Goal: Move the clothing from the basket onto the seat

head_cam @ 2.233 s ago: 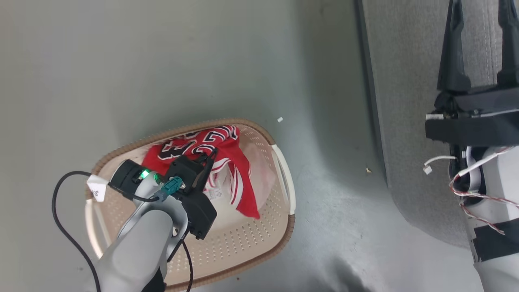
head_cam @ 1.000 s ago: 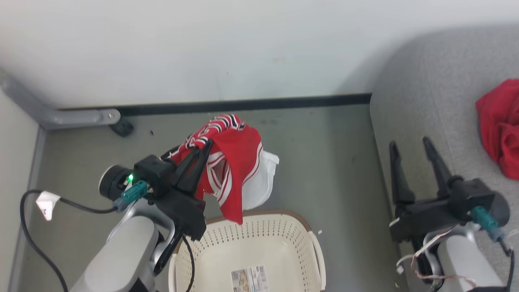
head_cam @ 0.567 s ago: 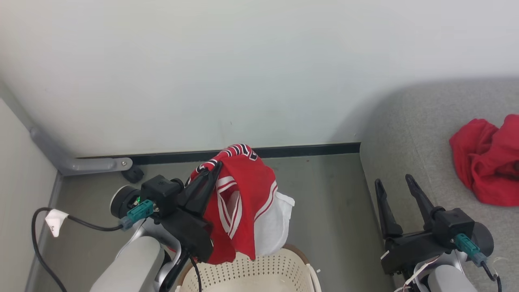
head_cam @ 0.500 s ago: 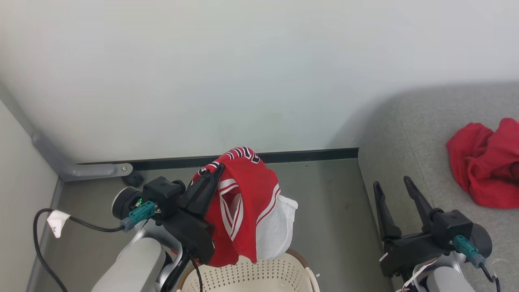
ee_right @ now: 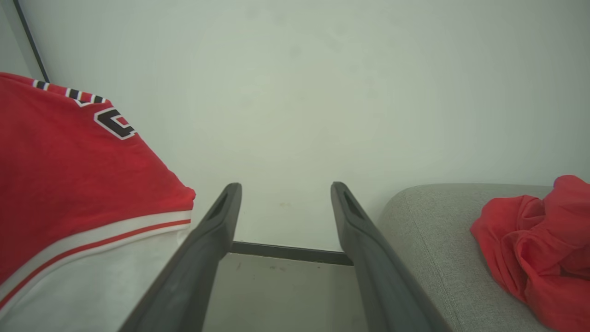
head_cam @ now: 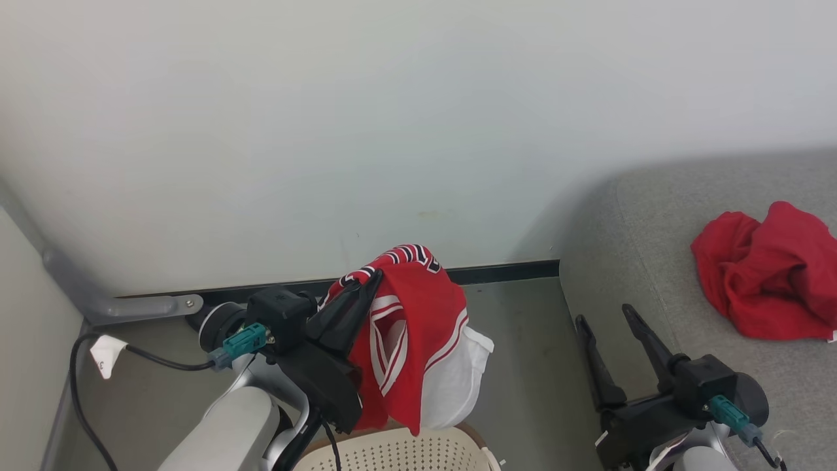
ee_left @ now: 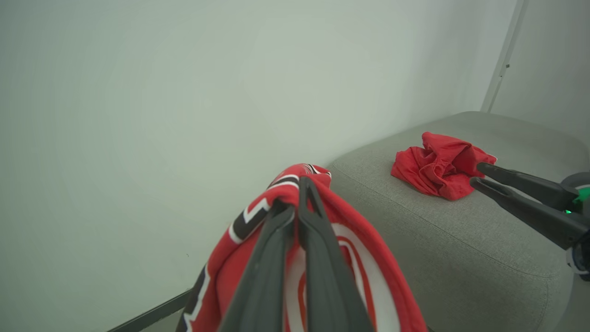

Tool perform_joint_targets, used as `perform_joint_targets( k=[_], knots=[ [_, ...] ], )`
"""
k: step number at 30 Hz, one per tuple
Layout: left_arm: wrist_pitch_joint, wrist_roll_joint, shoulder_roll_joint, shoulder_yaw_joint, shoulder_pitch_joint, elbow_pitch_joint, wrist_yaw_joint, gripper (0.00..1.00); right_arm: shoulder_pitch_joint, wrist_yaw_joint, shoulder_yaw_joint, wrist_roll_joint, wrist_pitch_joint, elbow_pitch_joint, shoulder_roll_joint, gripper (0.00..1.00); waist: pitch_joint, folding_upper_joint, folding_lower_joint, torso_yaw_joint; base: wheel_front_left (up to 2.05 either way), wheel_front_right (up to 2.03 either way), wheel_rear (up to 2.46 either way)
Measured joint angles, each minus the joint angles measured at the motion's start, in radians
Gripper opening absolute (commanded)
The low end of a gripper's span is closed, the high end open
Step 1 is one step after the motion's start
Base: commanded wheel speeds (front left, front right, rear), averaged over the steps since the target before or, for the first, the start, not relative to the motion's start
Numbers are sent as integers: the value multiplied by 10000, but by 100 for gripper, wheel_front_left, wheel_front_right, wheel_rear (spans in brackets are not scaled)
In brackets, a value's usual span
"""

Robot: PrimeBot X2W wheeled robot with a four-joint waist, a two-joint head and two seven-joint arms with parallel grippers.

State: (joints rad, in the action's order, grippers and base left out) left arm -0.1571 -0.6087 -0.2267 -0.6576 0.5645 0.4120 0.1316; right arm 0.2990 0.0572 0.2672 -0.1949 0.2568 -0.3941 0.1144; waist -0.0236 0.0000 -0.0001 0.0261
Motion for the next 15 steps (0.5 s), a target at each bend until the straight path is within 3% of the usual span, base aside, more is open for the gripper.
perform_joint_targets(
  k=[10, 15],
  knots=[
    [345, -65, 71, -115, 9, -408, 0, 0, 386, 585, 683, -194, -13, -777, 54, 100, -3, 0, 1, 94, 0, 0, 0],
    [499, -65, 117, -240, 35, -694, 0, 0, 952, 663, 1106, -477, -146, -1476, 230, 100, -36, 0, 1, 54, 0, 0, 0]
  ],
)
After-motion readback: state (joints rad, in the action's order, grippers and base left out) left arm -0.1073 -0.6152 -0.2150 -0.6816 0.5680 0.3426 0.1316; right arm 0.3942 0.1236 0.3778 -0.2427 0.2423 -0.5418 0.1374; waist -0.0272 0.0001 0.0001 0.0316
